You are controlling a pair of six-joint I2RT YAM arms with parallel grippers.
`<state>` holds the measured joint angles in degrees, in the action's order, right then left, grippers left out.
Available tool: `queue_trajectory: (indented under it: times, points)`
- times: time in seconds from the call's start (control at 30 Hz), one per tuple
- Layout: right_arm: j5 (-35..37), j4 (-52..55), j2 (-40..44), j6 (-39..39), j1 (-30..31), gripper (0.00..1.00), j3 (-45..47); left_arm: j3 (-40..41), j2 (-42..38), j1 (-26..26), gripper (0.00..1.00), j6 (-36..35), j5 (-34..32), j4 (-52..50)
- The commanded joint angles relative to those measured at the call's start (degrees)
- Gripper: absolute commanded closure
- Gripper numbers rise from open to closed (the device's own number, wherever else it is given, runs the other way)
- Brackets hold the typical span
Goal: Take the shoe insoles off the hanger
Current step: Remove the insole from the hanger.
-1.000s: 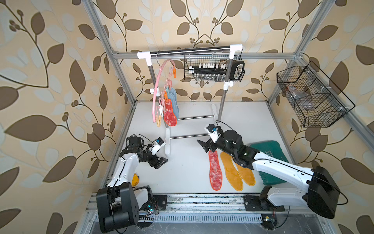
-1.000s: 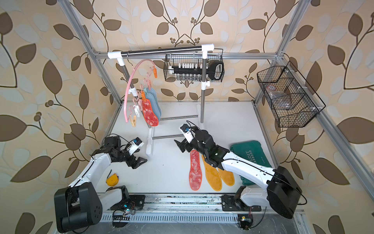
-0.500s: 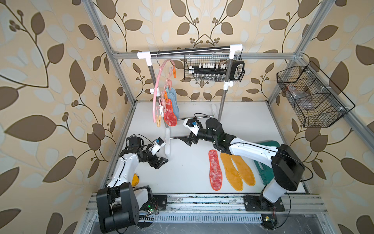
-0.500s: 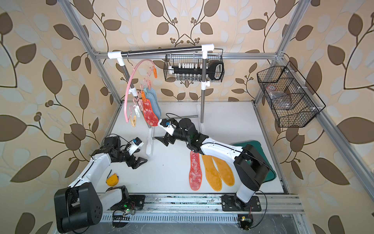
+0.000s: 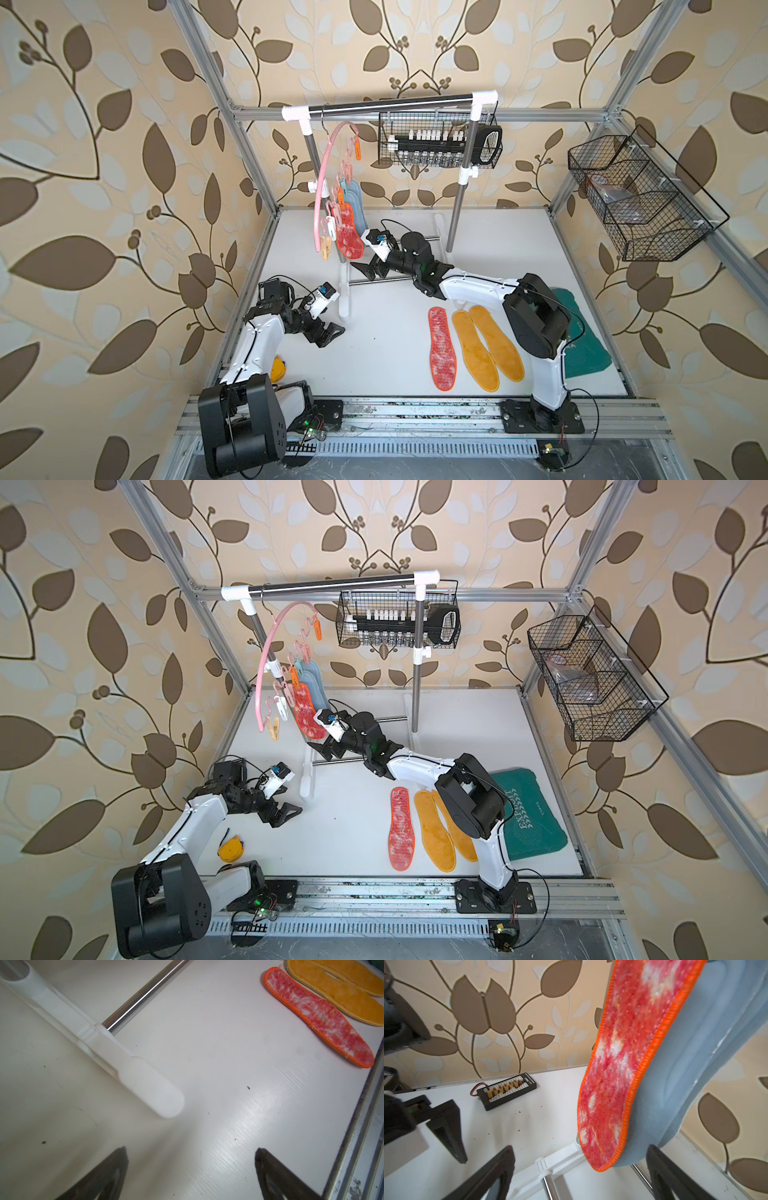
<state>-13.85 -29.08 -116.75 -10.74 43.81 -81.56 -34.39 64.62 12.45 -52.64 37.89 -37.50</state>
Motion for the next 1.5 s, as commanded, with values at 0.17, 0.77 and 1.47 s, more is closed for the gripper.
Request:
queue_trajectory:
  times: [0.17,0.77,1.47]
  points:
    - [-7.3,2.3,-8.9,4.5,-1.0,0.19,-10.4,-1.1,0.8,0.5,0.02,-1.0,1.7,-1.2]
    - [-12.5,3.6,-13.5,6.3,-1.5,0.53,-17.5,-1.1,0.7,0.4,0.02,-1.5,1.8,-1.7]
    - [-6.8,-0.7,2.4,4.5,-1.6,1.00,-4.0,-0.4,-2.1,0.6,0.02,-2.2,3.0,-1.9]
